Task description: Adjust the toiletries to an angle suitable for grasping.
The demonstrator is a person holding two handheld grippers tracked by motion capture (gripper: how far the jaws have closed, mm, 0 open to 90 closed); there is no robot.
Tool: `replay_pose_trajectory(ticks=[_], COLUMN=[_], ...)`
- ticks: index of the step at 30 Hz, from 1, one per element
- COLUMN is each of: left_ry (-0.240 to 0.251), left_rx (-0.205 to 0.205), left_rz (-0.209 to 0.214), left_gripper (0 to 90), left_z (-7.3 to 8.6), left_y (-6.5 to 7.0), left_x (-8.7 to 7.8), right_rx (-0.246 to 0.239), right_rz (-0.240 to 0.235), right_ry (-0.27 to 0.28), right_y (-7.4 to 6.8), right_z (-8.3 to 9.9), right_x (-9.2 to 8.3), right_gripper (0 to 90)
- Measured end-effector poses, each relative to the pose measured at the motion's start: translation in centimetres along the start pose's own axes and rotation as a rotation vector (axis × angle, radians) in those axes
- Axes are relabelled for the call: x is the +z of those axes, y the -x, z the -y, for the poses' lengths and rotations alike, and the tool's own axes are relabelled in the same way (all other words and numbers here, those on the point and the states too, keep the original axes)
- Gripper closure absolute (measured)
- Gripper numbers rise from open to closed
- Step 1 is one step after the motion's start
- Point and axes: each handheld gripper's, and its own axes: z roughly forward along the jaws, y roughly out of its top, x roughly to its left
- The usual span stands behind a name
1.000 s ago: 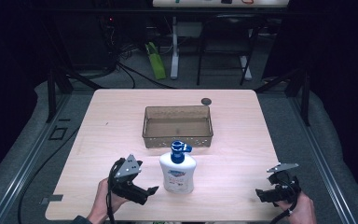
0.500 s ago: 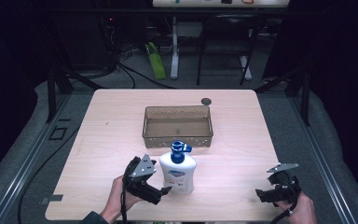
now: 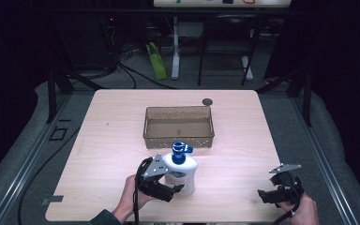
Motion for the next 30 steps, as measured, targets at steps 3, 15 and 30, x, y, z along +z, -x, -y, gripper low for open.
replay_pose_trajectory(ticks=[3,15,30], left_ry=[0.018,0.052,0.084], left_rx=[-0.010,-0.012,-0.006], left_rz=[-0.001,-0.034,-0.045], left_gripper=[15.1,18.3,31.0], left_z=[0.1,0.1,-0.4], left_y=[-0.2,0.3,1.1], left_x=[0.0,0.4,1.6], right_rx=[-0.001,-0.001,0.000], right_rz=[0.002,0.002,0.005], right_ry=[0.000,0.004,0.003], right_y=[0.0,0.0,0.0], right_z=[0.0,-0.1,0.0], right_x=[0.0,-0.1,-0.1], right_gripper=[10.1,10.2,10.5])
